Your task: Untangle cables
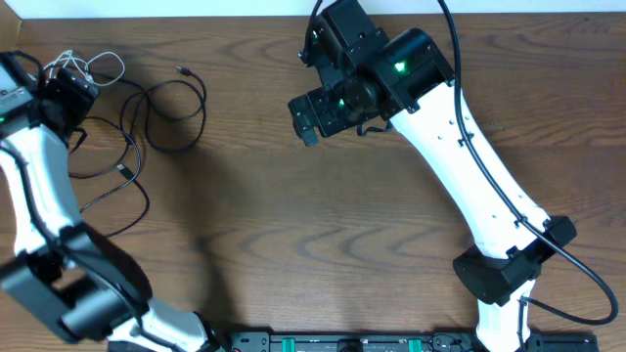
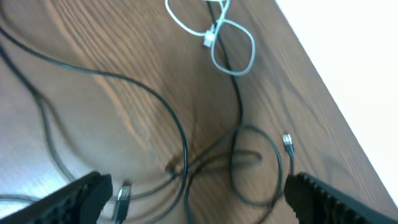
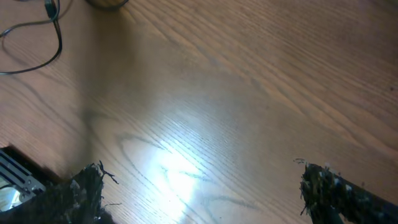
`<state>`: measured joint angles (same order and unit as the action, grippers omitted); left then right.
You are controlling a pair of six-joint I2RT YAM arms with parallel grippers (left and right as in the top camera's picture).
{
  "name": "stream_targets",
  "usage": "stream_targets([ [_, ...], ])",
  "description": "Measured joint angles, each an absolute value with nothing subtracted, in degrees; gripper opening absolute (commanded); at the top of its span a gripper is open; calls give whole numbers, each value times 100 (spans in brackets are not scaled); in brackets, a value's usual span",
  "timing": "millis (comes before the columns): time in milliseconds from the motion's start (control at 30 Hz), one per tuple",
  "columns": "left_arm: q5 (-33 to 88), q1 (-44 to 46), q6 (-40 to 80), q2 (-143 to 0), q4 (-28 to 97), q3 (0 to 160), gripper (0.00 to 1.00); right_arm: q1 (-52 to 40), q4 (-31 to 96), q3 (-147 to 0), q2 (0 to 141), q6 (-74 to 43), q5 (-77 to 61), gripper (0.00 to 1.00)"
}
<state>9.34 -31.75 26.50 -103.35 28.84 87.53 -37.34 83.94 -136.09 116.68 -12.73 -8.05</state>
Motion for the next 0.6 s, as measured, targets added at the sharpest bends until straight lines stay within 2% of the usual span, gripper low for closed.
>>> stream_targets([
  [200,757,-3170,2985,-11056,2480,8753,93,-3734,8399,-13609,11668,-1282,-805,99],
  [267,639,-3170,3035,-11225,2375,8753,88,-3734,8396,-13609,11668,-1284,-805,99],
  [600,434,-3170,3153,-11520,2069,8753,88,-3734,8331,-13609,11668,-1363,-805,99],
])
